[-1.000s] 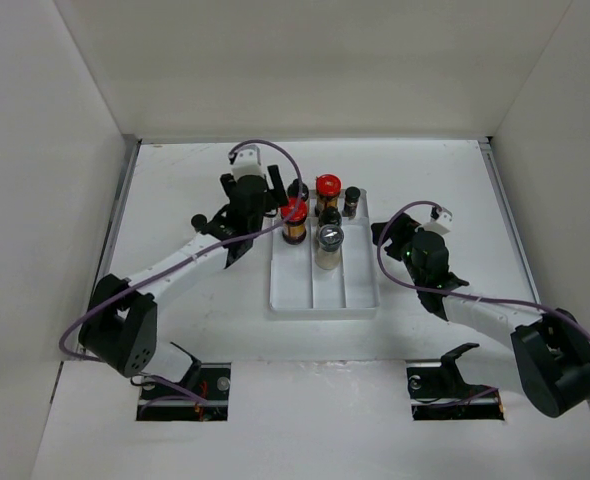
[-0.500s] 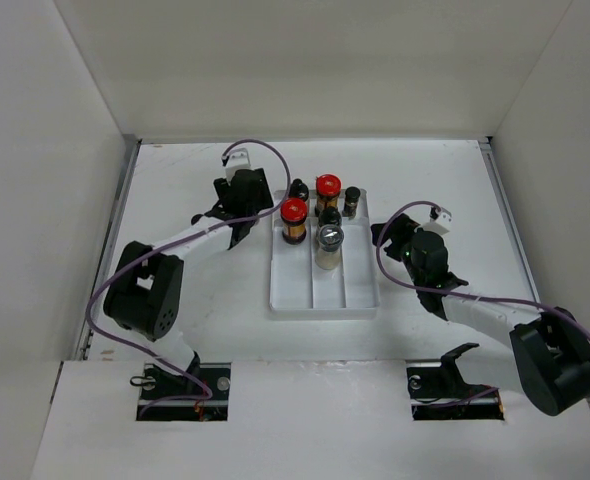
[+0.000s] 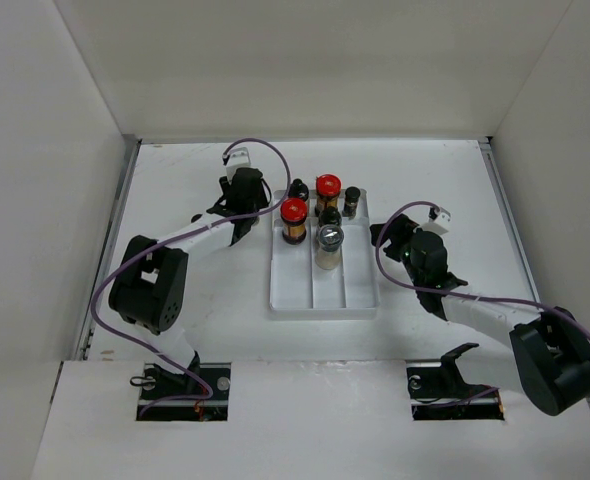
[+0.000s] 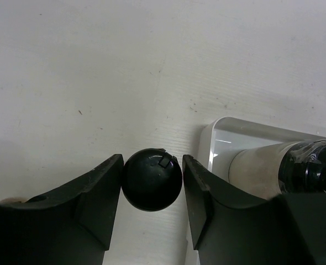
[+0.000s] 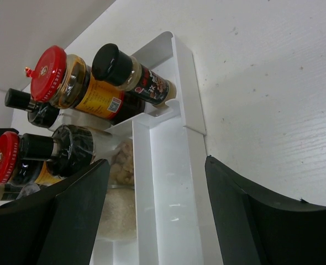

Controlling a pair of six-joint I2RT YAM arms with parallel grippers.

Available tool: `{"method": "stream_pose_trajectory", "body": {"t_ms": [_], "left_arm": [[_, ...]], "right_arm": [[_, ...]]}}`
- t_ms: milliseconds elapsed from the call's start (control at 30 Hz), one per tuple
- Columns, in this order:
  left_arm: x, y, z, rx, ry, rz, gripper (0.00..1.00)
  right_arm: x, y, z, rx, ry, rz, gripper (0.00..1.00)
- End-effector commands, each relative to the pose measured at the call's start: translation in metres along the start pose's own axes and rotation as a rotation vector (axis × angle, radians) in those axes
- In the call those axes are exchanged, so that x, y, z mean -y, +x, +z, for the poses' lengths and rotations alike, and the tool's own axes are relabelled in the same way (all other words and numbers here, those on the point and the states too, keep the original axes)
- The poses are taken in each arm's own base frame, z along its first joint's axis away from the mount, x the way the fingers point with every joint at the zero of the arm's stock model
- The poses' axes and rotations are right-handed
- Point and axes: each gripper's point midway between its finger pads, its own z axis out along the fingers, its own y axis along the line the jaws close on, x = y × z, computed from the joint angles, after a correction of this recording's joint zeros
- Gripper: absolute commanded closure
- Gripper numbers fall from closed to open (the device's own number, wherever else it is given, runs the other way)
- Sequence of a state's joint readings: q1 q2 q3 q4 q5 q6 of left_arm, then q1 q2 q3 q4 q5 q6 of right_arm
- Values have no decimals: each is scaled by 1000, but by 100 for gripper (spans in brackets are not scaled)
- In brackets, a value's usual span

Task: Organize the condiment bottles

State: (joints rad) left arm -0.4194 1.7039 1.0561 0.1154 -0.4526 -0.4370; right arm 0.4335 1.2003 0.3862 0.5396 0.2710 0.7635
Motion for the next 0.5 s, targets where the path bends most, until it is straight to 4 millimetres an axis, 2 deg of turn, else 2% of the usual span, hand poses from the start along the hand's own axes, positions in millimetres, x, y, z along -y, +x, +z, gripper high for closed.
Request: {"method": "stream_pose_trajectory", "body": {"t_ms": [0, 100, 200, 467], "left_arm": [[2, -18, 0, 44, 0, -27, 55], [-3, -13, 1, 37, -15, -22, 50], [-4, -10, 4, 30, -21, -18, 51], [-6, -11, -2, 33, -34, -17, 67]], "right_arm": [[-26, -19, 3, 53, -73, 17, 23], [-26, -19, 3, 54, -74, 17, 23], [-26, -19, 3, 56, -76, 18, 23], [-26, -20, 1, 59, -77, 21, 23]]}}
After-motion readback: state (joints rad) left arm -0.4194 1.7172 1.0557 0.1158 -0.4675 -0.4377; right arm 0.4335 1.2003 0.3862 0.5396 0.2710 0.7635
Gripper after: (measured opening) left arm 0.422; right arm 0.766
